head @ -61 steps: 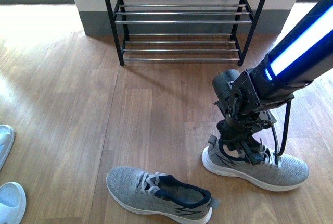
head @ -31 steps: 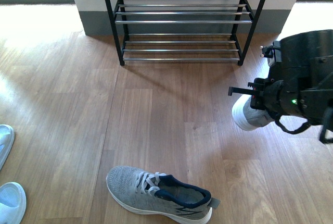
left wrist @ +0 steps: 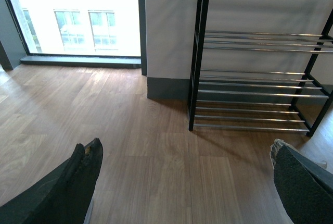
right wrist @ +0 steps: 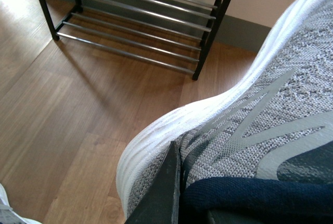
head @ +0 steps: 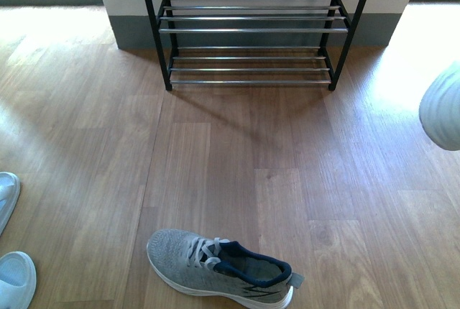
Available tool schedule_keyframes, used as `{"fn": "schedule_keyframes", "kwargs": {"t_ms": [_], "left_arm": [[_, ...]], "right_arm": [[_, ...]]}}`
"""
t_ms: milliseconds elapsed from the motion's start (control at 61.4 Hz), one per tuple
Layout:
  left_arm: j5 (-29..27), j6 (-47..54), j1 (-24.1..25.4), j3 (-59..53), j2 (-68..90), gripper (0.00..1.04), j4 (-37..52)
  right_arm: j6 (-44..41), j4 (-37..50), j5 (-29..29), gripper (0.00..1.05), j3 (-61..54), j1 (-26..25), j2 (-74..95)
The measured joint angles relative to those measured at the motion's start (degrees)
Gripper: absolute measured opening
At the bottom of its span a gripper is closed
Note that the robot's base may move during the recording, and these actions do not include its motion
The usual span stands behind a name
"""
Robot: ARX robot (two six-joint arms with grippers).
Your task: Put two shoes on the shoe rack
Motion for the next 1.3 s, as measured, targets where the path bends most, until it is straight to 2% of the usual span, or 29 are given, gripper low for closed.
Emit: {"fn": "schedule_keyframes", "kwargs": {"t_ms": [130,261,1270,1287,1303], "left_arm": [[0.0,0.0,0.0,0.0,0.0,0.95,0.0],[0.0,0.0,0.0,0.0,0.0,0.95,0.0],[0.2,0.0,0.0,0.0,0.0,0.95,0.0],[0.0,0.0,0.0,0.0,0.0,0.95,0.0],[-3.6,-1.5,-0.9,0.6,1.1,0.95,-1.9]], "right_arm": [[-0.9,-4.6,-3.9,0.01,-6.4,-0.1,-15.4],[-1.2,-5.2,-5.2,0.01,-8.1,0.3,-21.3],[-2.1,-5.2,-3.7,0.01,-8.1,0.0,-21.5],[-2.1,-5.2,-3.8,0.01,-8.1,0.0,-21.5],[-2.1,-5.2,-3.8,0.01,-8.1,0.0,-21.5]]}}
